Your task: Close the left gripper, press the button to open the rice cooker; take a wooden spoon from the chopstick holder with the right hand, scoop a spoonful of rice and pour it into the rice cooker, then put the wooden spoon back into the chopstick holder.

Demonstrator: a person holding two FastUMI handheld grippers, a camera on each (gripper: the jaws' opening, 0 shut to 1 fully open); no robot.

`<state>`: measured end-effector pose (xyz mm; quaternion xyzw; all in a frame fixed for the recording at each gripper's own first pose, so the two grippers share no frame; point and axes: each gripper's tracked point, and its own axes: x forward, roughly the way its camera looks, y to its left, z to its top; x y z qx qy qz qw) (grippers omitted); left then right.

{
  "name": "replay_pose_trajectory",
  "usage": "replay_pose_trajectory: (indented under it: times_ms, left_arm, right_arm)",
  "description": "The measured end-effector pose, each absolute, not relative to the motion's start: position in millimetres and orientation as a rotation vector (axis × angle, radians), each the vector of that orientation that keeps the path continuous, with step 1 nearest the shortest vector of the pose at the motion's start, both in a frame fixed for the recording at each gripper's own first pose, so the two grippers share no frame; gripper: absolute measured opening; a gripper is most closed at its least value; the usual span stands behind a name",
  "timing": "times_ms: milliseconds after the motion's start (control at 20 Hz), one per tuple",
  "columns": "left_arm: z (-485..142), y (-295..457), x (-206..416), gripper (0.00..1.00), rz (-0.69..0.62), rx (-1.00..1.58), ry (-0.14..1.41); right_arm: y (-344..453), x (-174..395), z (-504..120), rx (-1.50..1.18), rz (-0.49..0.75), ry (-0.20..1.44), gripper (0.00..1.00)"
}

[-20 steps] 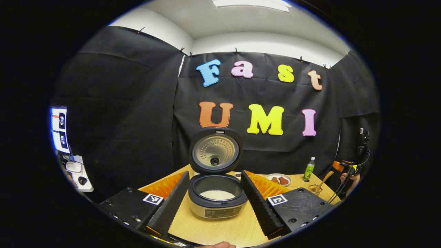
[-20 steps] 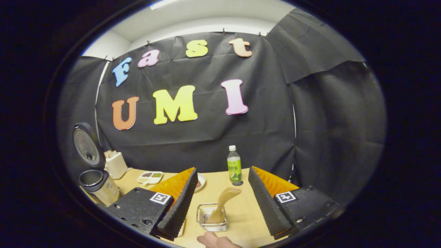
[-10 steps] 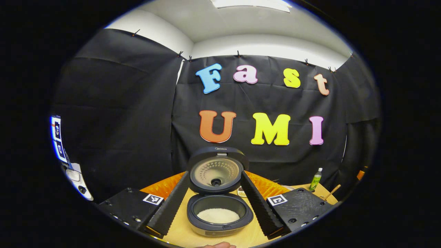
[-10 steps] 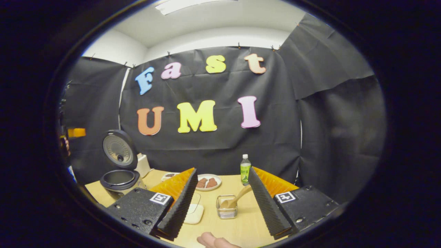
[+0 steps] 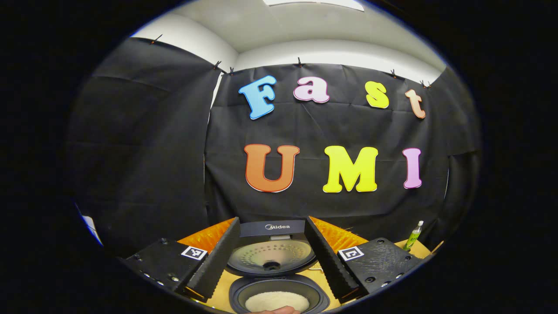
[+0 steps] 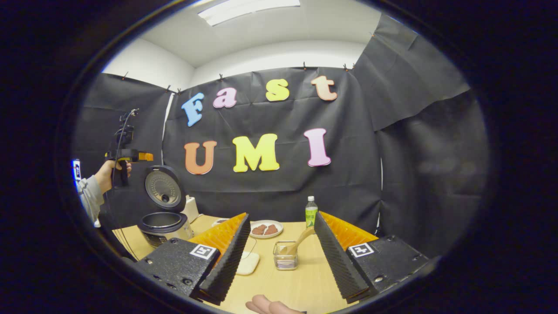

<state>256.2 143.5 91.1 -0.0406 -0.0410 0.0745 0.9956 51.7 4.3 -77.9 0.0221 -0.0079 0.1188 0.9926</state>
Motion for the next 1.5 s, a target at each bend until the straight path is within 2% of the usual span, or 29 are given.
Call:
replay_pose_trajectory:
  times_ms: [50, 100, 150, 200, 300, 350, 400, 600, 650, 700, 900, 950, 1000, 1150, 1200, 1300, 1350, 1400, 1450, 1500]
  left_arm:
    - [95, 150, 269, 0.94, 0.160, -0.085, -0.089]
    - [98, 156, 281, 0.94, 0.172, -0.087, -0.096]
    - [99, 161, 292, 0.94, 0.179, -0.096, -0.091]
    - [99, 169, 303, 0.94, 0.200, -0.108, -0.084]
    - [91, 181, 320, 0.94, 0.222, -0.123, -0.054]
    - [87, 181, 326, 0.94, 0.215, -0.124, -0.042]
    - [83, 181, 330, 0.94, 0.212, -0.121, -0.028]
    - [74, 185, 337, 0.98, 0.224, -0.103, 0.001]
    - [75, 185, 333, 0.97, 0.223, -0.102, 0.006]
    - [74, 184, 332, 0.97, 0.219, -0.098, 0.014]
    - [71, 179, 319, 0.97, 0.212, -0.092, 0.014]
    - [66, 175, 307, 0.97, 0.211, -0.090, 0.015]
    - [60, 170, 293, 0.97, 0.208, -0.088, 0.016]
    - [48, 160, 272, 0.97, 0.198, -0.083, 0.027]
    - [45, 157, 267, 0.97, 0.195, -0.079, 0.022]
    - [37, 153, 256, 0.97, 0.187, -0.077, 0.029]
    - [33, 150, 251, 0.97, 0.183, -0.073, 0.036]
    - [29, 148, 245, 0.97, 0.183, -0.073, 0.041]
    - [24, 145, 238, 0.97, 0.189, -0.073, 0.040]
    - [19, 143, 233, 0.96, 0.197, -0.064, 0.034]
  right_arm:
    - [-1, 50, -81, 0.037, 0.231, -0.012, 0.90]
    - [-7, 50, -85, 0.022, 0.212, -0.002, 0.95]
    - [-17, 49, -91, 0.004, 0.191, 0.009, 0.90]
    - [-23, 48, -93, -0.007, 0.173, 0.013, 0.95]
    - [-26, 42, -98, -0.016, 0.162, 0.024, 0.90]
    - [-24, 40, -101, -0.019, 0.167, 0.033, 0.95]
    - [-23, 39, -105, -0.021, 0.170, 0.045, 0.91]
    - [-13, 37, -112, -0.013, 0.173, 0.073, 0.91]
    - [-7, 35, -112, -0.005, 0.179, 0.076, 0.91]
    - [-3, 33, -112, 0.000, 0.185, 0.079, 0.95]
    - [3, 20, -109, 0.024, 0.190, 0.069, 0.95]
    - [-1, 19, -113, 0.039, 0.175, 0.076, 0.91]
    - [-2, 18, -119, 0.050, 0.165, 0.088, 0.95]
    - [-8, 12, -131, 0.078, 0.140, 0.129, 0.95]
    - [-8, 9, -132, 0.087, 0.138, 0.134, 0.91]
    - [-5, 5, -135, 0.078, 0.139, 0.140, 0.95]
    - [-2, -1, -134, 0.074, 0.146, 0.136, 0.91]
    - [1, -7, -133, 0.072, 0.157, 0.135, 0.95]
    - [5, -12, -134, 0.069, 0.167, 0.134, 0.91]
    - [8, -17, -135, 0.061, 0.178, 0.135, 0.91]
